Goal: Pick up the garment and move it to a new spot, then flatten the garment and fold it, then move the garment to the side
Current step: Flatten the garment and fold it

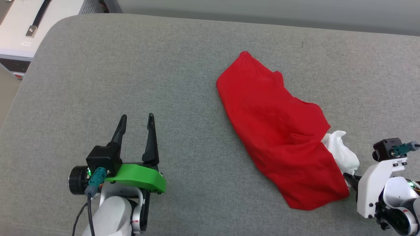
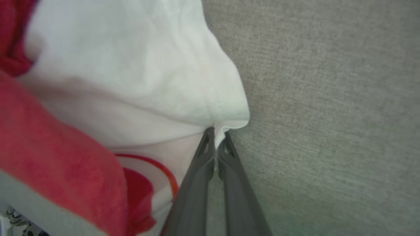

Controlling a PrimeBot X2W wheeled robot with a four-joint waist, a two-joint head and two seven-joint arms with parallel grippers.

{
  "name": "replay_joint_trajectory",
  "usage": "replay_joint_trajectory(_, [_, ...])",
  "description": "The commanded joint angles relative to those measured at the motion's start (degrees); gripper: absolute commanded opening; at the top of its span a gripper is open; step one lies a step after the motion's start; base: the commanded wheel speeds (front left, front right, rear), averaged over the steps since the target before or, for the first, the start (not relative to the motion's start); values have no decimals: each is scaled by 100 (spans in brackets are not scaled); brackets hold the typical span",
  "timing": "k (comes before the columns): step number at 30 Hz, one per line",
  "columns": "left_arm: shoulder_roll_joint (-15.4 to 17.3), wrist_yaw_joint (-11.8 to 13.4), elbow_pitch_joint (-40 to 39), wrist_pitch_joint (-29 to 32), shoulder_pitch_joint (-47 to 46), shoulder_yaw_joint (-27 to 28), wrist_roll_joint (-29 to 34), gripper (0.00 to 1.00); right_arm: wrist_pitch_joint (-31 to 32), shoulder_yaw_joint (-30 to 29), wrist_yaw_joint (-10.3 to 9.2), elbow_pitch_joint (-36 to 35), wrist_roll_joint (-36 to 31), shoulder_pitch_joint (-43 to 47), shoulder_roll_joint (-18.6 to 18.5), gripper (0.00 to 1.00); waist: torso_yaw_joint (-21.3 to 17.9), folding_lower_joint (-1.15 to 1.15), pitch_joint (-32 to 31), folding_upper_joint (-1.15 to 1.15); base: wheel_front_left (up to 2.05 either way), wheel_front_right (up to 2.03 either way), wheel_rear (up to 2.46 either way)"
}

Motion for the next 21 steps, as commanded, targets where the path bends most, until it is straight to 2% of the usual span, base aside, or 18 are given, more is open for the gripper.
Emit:
replay_joint_trajectory(1, [-2,-43,19,-37,-33,29,61,100,-25,48,-3,169,-7,131,106,0,-78,0,-102,0,0,0,0])
replay_joint_trajectory(5, [29,-70,30,-38,46,86,72,100,-381,-558,-3,-61,-217,70,169,0,-191,0,-265,0,0,0,0])
replay_joint_trajectory(9, [52,-60,30,-38,149,101,78,100,-505,-1269,-3,-310,-477,324,396,0,-304,0,-418,0,0,0,0])
replay_joint_trajectory(14, [103,-38,1,-38,256,132,52,100,-466,-2114,-3,-520,-765,931,928,0,-436,0,-532,0,0,0,0])
replay_joint_trajectory(18, [127,-25,-13,-17,312,128,29,100,-355,-2465,-3,-481,-857,1425,1436,0,-489,0,-593,0,0,0,0])
replay_joint_trajectory(21, [139,-19,-24,6,345,118,11,100,-286,-2591,-3,-312,-892,1698,1676,0,-500,0,-619,0,0,0,0])
